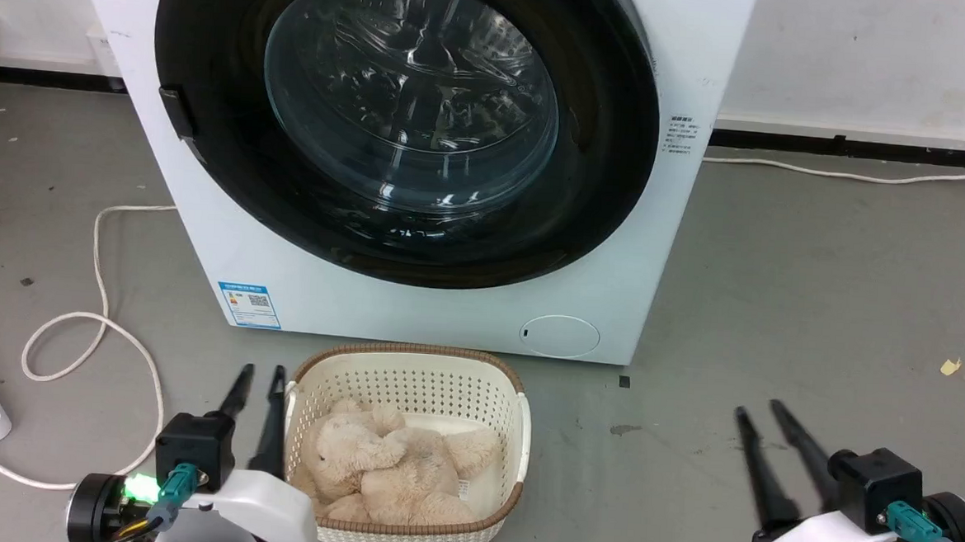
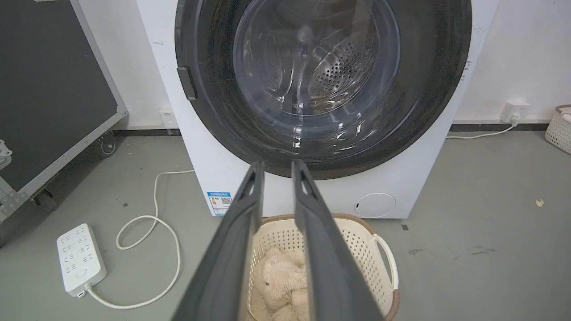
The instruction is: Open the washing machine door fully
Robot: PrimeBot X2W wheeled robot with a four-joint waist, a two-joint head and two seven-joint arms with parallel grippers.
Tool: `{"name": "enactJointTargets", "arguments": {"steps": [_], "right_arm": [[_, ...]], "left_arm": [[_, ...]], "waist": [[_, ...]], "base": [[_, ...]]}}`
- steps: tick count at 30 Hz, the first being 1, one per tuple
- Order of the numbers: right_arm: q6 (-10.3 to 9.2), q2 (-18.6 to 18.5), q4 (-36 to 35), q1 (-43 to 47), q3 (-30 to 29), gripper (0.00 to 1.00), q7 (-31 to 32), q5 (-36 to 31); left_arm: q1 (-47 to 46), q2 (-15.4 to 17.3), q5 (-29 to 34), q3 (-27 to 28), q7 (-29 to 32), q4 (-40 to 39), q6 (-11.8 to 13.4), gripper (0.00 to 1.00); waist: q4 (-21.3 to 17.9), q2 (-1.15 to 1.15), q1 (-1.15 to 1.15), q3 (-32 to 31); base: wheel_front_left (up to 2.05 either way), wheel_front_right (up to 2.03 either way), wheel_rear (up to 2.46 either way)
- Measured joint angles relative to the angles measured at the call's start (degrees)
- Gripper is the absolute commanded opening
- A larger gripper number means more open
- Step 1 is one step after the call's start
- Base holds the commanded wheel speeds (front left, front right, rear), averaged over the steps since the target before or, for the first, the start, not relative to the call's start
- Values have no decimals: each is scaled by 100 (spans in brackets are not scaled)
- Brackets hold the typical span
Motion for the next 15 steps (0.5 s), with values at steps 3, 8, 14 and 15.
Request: {"name": "enactJointTargets", "arguments": {"steps": [3,8,14,15], "right_arm": [[0,0,0,0,2,100,-5,9],[0,0,9,1,-5,100,-43,38],[0,0,36,1,-7,100,-129,38],[0,0,35,0,-8,100,-154,26]], "left_arm": [[0,0,-1,-5,-1,2,3,100],[0,0,-18,-40,-53,7,7,100],[0,0,-70,-91,-127,13,13,100],[0,0,-96,-91,-157,12,13,100]], "waist": [[0,0,0,0],[-1,0,0,5],[2,0,0,65],[3,0,0,84]], "base": [[0,0,0],[0,0,0],[0,0,0],[0,0,0]]}}
